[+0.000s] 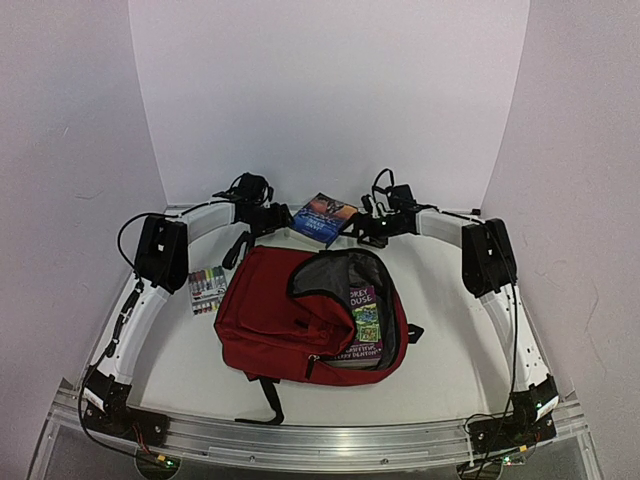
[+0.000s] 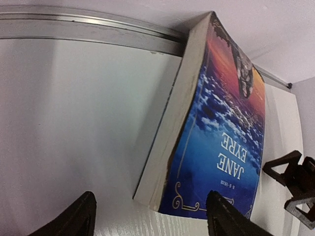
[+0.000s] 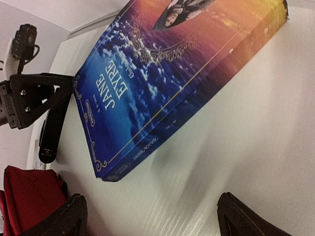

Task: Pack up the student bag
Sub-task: Pick up the book from the center of the board.

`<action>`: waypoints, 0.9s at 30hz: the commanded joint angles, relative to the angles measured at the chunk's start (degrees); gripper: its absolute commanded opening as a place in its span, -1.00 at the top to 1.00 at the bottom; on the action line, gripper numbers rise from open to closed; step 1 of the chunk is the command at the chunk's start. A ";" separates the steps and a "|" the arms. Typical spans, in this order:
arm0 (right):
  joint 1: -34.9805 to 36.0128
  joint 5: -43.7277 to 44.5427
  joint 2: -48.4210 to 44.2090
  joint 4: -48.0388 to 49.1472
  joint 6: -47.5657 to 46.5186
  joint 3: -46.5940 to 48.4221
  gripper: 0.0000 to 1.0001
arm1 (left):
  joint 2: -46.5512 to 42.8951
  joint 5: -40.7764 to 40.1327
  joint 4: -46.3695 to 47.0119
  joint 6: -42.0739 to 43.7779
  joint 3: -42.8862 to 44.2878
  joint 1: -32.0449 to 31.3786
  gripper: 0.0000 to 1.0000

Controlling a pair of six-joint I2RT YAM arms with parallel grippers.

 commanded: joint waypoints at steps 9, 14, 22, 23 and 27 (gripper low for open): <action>0.24 -0.15 7.07 8.93 6.86 5.76 -0.74 | -0.15 13.69 11.83 -0.83 0.59 -1.52 0.04; 0.22 -0.97 7.51 10.21 8.29 5.33 -0.64 | -0.57 16.37 16.47 -2.70 -1.52 -1.73 0.47; 0.69 -2.64 7.79 11.85 9.53 4.92 -0.50 | 2.15 16.34 16.63 -5.38 0.41 -2.34 0.35; 0.72 -2.91 7.73 12.03 9.63 4.92 -0.48 | 2.49 16.24 16.55 -5.55 0.47 -2.34 0.32; 1.18 -4.02 7.53 13.15 10.49 4.71 -0.45 | 3.74 16.37 16.39 -6.59 0.87 -2.37 0.30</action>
